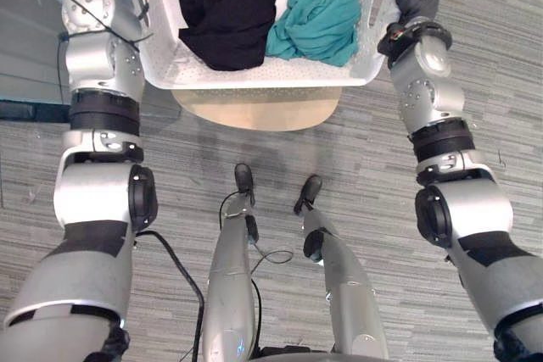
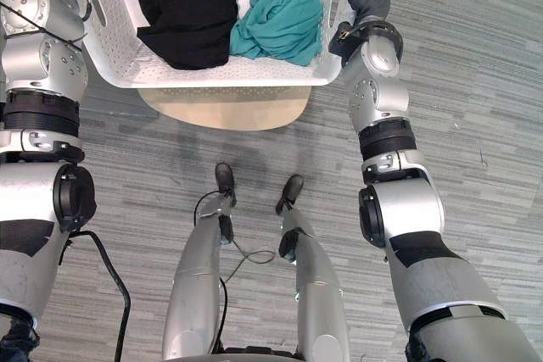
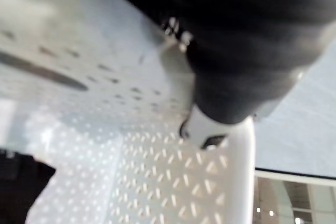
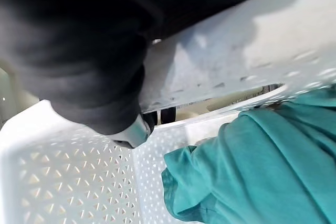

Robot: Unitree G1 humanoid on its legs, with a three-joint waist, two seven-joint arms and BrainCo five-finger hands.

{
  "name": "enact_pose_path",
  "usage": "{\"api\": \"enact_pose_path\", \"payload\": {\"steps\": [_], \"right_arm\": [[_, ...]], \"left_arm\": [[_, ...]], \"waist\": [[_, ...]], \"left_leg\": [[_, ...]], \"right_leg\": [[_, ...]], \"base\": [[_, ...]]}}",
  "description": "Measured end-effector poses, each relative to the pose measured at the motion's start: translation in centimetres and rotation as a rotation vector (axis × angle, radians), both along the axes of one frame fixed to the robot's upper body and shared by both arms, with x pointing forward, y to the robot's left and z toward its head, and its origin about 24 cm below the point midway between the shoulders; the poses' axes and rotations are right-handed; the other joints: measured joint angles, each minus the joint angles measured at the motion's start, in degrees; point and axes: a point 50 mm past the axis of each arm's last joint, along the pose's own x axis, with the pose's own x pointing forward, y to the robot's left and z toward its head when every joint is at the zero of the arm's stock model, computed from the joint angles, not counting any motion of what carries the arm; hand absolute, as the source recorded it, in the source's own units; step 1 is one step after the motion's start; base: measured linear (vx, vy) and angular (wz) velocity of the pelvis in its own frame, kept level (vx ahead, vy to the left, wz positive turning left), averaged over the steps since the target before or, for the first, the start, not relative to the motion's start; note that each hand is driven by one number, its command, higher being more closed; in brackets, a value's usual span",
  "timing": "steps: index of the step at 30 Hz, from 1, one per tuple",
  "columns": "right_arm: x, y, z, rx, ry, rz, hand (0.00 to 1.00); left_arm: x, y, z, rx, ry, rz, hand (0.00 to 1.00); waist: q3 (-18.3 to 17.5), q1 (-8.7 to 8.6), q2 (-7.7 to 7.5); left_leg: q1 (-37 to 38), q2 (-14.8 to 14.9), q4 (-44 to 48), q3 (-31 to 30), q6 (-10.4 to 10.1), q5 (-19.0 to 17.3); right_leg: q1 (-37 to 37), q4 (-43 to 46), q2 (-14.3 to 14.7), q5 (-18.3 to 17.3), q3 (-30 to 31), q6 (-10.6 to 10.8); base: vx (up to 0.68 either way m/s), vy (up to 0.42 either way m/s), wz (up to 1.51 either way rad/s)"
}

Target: Pick up the laundry basket with both hands and put the clothes into the washing machine.

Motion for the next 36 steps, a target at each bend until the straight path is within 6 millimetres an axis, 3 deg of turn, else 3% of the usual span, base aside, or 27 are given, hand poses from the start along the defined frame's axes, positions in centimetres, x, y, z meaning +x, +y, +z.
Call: {"api": "enact_pose_path", "payload": {"steps": [4,10,19,26,30,36], "right_arm": [[0.0,0.4,0.2,0.002,-0.013,0.032,0.0],[0.5,0.9,-1.1,-0.036,0.047,0.095,0.0],[1.2,0.5,-6.3,-0.09,0.234,0.129,0.0],[1.1,1.9,-9.0,-0.114,0.297,0.218,0.0],[1.0,2.6,-9.4,-0.136,0.292,0.256,0.0],[1.0,2.6,-9.4,-0.151,0.278,0.247,0.0]], "left_arm": [[0.3,1.0,-0.5,-0.004,0.057,0.023,0.0],[0.8,1.9,-1.3,0.003,0.137,0.024,0.0],[1.6,2.2,-2.8,0.072,0.247,-0.012,0.0],[1.8,2.1,-3.5,0.117,0.276,-0.018,0.0],[2.0,2.3,-4.4,0.134,0.303,-0.011,0.0],[2.1,2.8,-5.8,0.139,0.353,0.004,0.0]], "waist": [[0.4,-0.07,-0.69],[0.4,-0.14,-0.69],[0.4,-0.29,-0.72],[0.4,-0.49,-0.75],[0.4,-0.41,-0.75],[0.4,-1.6,-0.76]], "left_leg": [[-0.2,0.7,0.3,0.9,0.1,-0.2],[0.7,1.6,1.2,2.0,0.0,-0.4],[5.5,1.8,1.0,2.8,-0.3,-1.6],[9.8,1.8,0.1,3.5,-0.2,-1.7],[11.1,1.7,-1.0,4.3,-0.2,-1.7],[11.6,1.8,-2.9,6.4,-0.5,-0.9]], "right_leg": [[-0.5,0.3,0.1,0.0,0.2,0.1],[-0.5,2.3,0.1,0.1,0.2,-0.1],[3.9,3.0,-0.2,-0.8,0.2,-0.6],[7.5,3.2,-0.3,-1.2,0.3,-0.5],[8.3,3.3,-0.7,-2.2,0.0,-0.4],[8.3,3.3,-1.7,-2.4,-1.3,-0.4]], "base": [[0.05,-0.001,-0.1],[0.06,-0.005,-0.05],[0.03,0.008,0.03],[0.0,0.003,0.01],[0.02,-0.002,0.07],[0.04,0.017,0.14]]}}
